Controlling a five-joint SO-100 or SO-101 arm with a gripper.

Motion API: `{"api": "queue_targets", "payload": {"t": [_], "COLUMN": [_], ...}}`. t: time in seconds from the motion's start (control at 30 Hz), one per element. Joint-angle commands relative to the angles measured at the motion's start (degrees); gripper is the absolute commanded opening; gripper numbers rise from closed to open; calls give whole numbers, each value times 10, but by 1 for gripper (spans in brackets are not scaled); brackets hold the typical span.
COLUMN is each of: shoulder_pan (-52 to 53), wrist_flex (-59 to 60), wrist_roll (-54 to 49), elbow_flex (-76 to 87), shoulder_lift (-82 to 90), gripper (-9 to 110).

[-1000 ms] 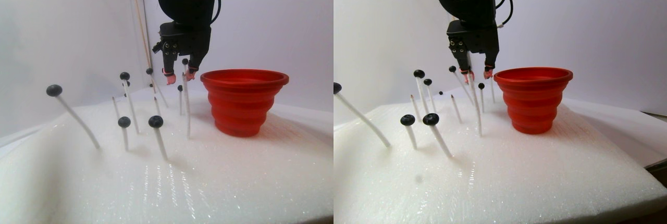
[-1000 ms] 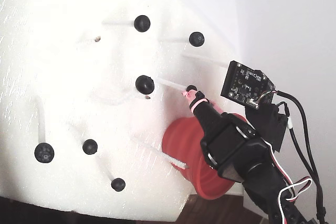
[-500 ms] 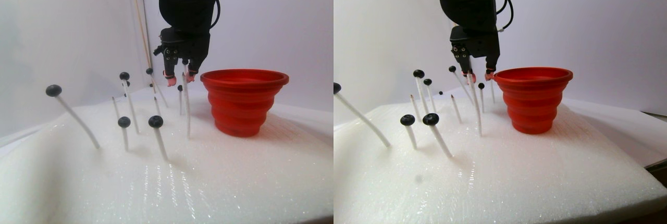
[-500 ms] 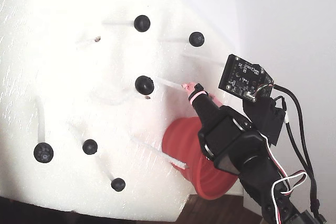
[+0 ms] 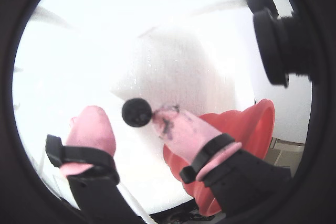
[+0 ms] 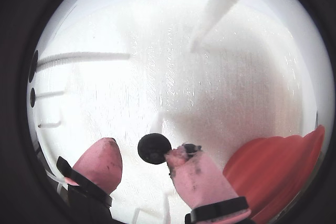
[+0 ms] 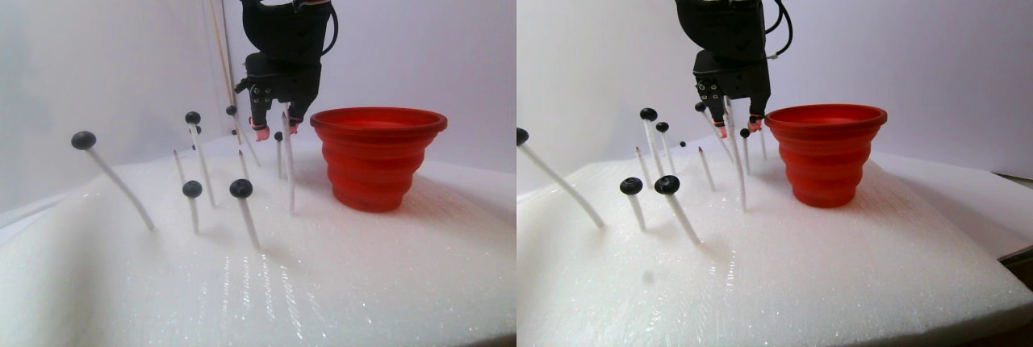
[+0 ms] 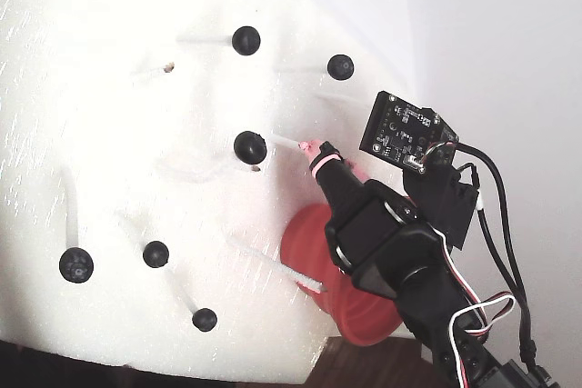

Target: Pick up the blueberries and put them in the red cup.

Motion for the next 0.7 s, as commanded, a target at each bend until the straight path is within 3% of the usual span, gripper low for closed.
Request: {"api": "queue_targets", "payload": {"t": [0.0, 0.67], "shoulder_pan": [-9, -4], "wrist_flex": [-16, -46], "wrist_roll": [-3, -9], "elbow_flex": [-44, -48], "shoulder_lift": [10, -24], "gripper": [18, 16]}}
